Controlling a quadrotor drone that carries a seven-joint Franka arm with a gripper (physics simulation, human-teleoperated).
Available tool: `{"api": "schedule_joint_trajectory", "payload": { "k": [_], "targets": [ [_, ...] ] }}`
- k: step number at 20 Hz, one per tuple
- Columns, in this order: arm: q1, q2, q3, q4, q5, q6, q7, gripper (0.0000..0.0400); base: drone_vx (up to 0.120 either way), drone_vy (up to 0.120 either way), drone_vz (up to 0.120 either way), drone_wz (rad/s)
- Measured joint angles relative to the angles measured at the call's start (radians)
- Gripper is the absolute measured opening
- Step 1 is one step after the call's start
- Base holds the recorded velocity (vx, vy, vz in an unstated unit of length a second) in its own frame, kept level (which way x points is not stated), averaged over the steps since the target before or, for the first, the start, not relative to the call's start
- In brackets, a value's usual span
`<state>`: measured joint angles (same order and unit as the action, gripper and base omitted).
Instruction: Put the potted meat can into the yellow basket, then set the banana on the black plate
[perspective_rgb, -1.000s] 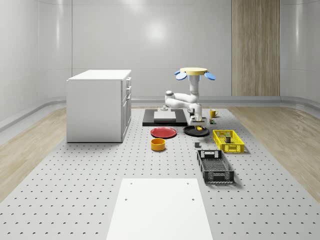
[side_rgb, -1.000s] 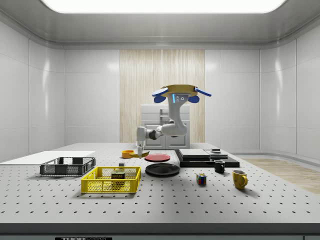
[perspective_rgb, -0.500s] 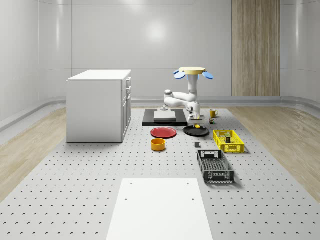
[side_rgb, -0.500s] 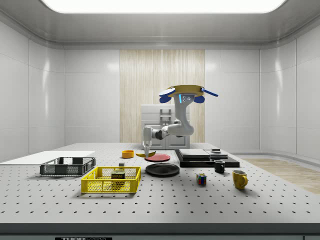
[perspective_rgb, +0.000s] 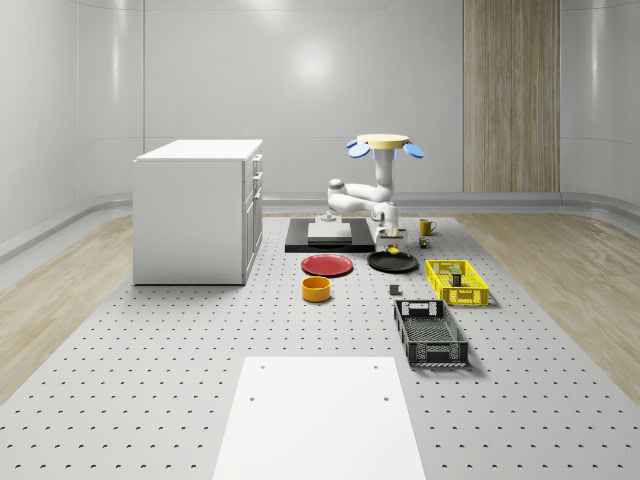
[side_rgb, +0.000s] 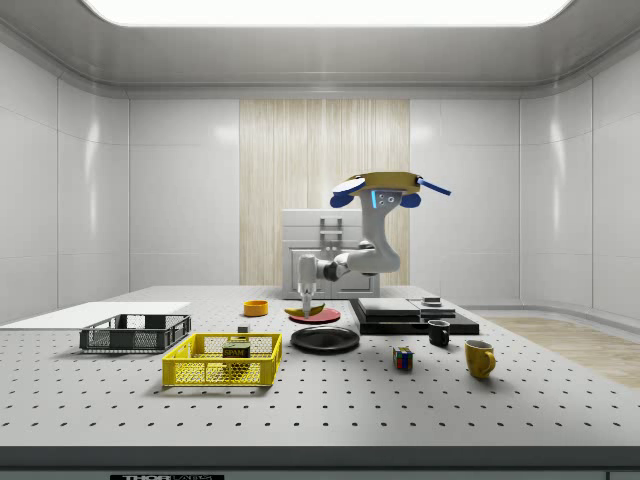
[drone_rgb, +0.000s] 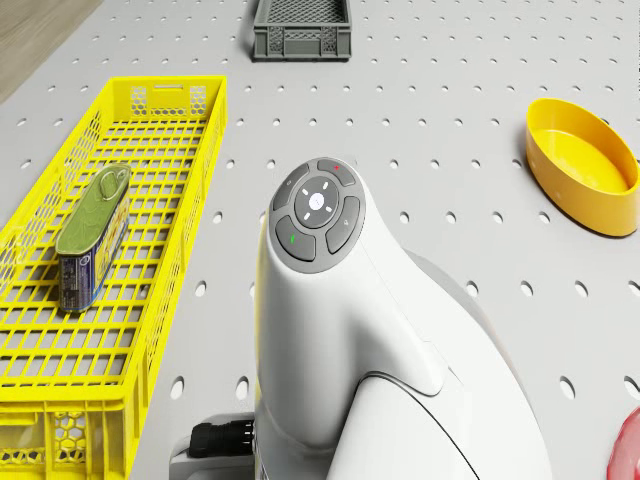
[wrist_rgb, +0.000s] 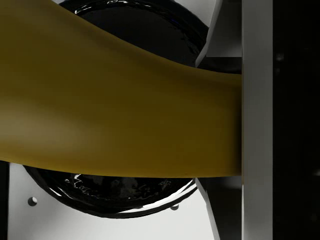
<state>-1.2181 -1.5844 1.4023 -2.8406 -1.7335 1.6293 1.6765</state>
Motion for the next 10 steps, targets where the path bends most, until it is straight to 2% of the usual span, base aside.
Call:
{"api": "schedule_joint_trajectory", "payload": {
  "k": [2,5,10],
  "targets": [
    [0.0,0.001,0.0,0.0,0.0,-0.001,0.0,0.0201,-0.12,0.0,-0.08,0.0],
    [0.0,0.002,0.0,0.0,-0.001,-0.002,0.0,0.0201,-0.12,0.0,0.0,0.0],
    [-0.003,0.003,-0.028,0.005,-0.028,0.006,0.0,0.0201,-0.008,0.0,0.0,0.0]
  ]
}}
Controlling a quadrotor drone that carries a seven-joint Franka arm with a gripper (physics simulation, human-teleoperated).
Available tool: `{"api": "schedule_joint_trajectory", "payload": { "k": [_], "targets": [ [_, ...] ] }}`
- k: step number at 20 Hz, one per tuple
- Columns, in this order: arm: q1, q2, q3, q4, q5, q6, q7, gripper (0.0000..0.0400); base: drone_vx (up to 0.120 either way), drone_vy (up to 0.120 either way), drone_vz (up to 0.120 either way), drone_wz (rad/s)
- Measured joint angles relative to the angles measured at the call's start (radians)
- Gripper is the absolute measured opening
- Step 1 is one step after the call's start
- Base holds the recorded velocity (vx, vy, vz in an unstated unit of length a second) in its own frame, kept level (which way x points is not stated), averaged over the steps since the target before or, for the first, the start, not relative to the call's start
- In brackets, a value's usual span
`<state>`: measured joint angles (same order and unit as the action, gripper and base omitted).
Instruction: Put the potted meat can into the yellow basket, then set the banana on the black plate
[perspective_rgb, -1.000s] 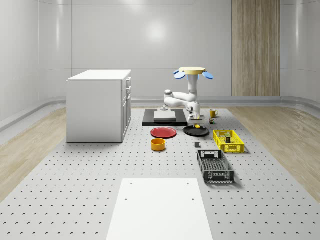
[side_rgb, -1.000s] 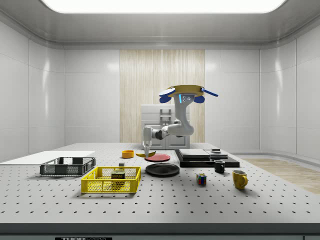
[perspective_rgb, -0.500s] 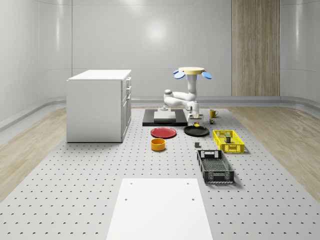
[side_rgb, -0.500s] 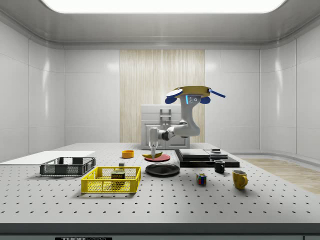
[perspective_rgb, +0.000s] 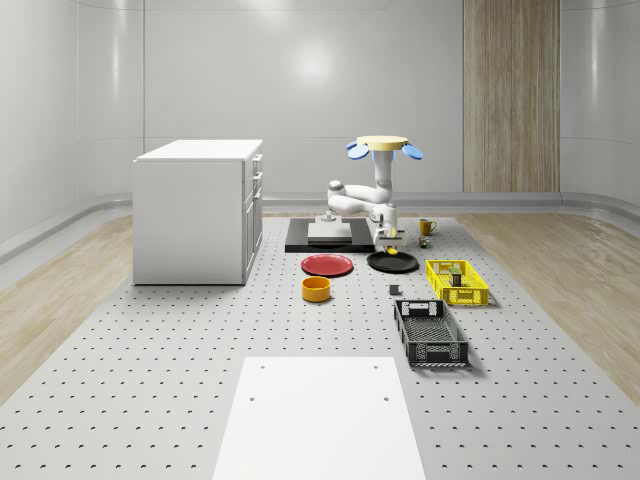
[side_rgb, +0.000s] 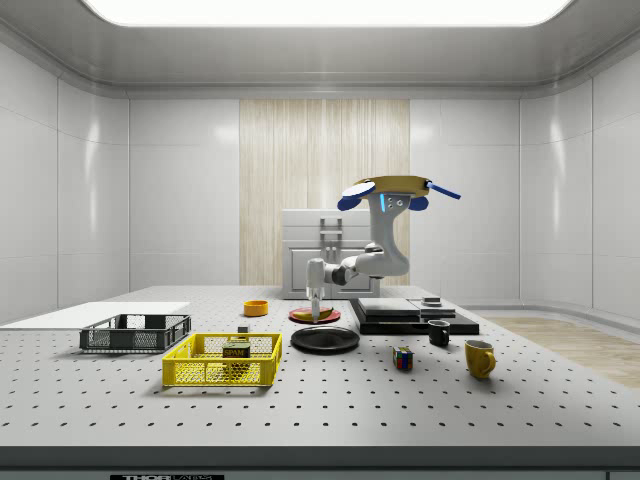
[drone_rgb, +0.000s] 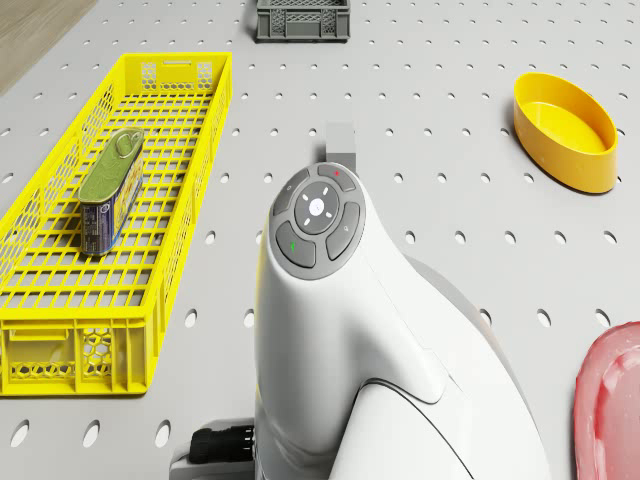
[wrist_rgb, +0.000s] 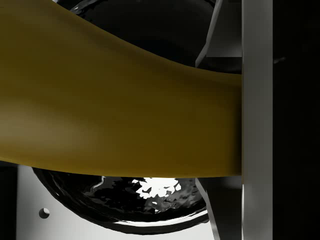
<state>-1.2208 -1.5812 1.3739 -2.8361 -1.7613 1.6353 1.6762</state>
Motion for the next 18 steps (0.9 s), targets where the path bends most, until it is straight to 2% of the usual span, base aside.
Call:
{"api": "schedule_joint_trajectory", "payload": {
  "k": [11,12,14,18],
  "targets": [
    [-0.02,0.011,-0.13,0.031,-0.125,0.036,0.001,0.0201,0.0,0.0,0.0,0.0],
    [-0.021,0.013,-0.137,0.033,-0.132,0.038,0.003,0.0244,0.0,0.0,0.0,0.0],
    [-0.021,0.016,-0.146,0.036,-0.138,0.04,0.01,0.0305,0.0,0.0,0.0,0.0],
    [-0.014,0.02,-0.12,0.027,-0.113,0.027,0.018,0.0365,0.0,0.0,0.0,0.0]
  ]
}}
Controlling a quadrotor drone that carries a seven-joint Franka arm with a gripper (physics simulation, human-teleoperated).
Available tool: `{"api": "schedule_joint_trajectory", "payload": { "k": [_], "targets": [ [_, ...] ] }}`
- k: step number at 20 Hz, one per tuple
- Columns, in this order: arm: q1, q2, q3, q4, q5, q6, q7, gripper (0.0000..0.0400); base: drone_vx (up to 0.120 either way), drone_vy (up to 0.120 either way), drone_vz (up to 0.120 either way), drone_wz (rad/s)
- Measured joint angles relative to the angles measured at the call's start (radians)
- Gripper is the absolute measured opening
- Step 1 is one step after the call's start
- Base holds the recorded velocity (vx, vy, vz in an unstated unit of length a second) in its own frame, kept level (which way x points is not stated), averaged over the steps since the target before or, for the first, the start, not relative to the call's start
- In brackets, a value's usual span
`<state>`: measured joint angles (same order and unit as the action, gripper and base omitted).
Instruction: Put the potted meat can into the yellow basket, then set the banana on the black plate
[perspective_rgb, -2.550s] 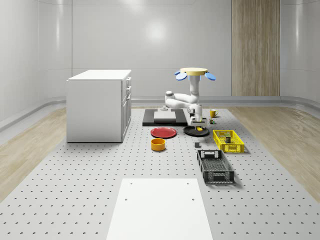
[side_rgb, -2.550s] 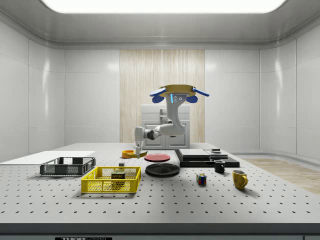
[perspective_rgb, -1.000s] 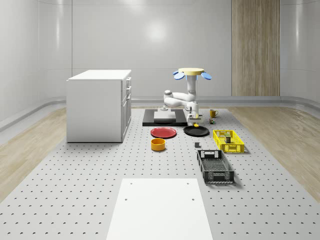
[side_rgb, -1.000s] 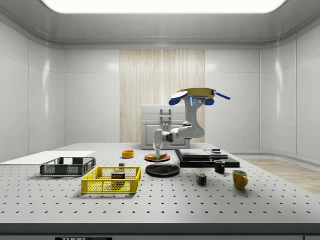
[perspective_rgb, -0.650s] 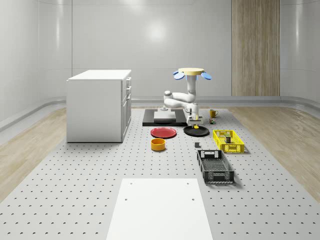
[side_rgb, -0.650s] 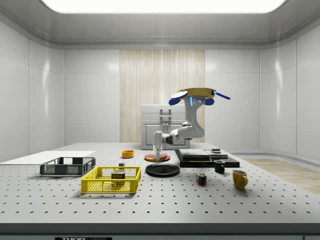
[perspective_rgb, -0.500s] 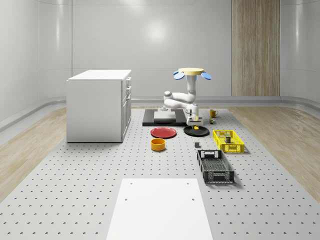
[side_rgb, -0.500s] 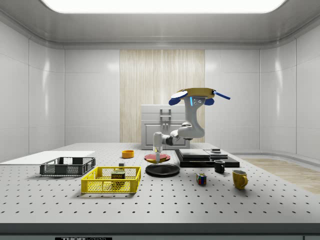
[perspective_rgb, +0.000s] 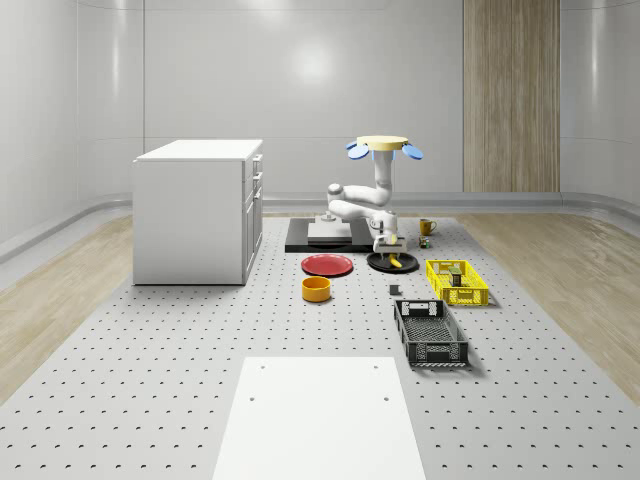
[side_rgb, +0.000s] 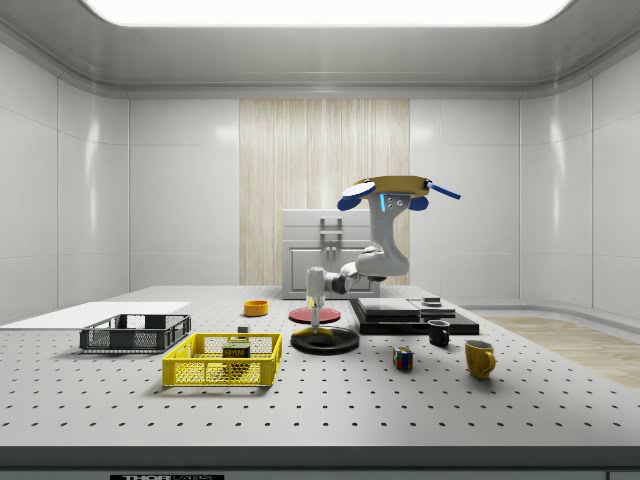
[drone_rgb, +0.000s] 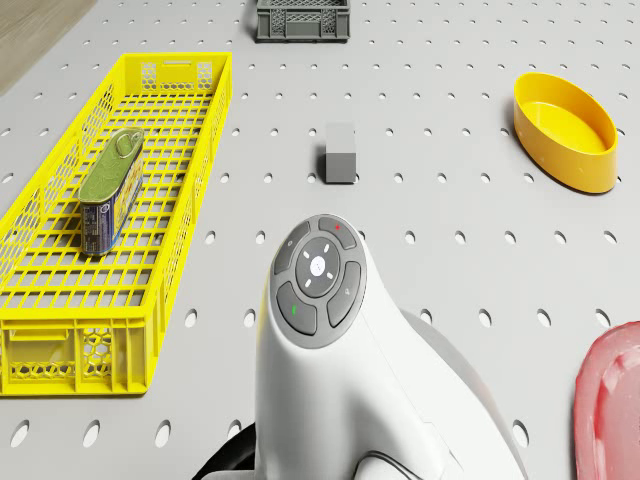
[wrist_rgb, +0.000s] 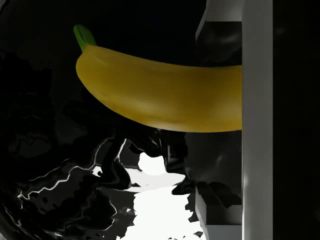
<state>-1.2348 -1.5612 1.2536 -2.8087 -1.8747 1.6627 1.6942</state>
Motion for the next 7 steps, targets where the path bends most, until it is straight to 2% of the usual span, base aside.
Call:
{"api": "schedule_joint_trajectory", "payload": {
  "k": [7],
  "targets": [
    [0.012,0.003,0.061,-0.016,0.057,-0.024,0.005,0.0394,0.0,0.0,0.0,0.0]
  ]
}}
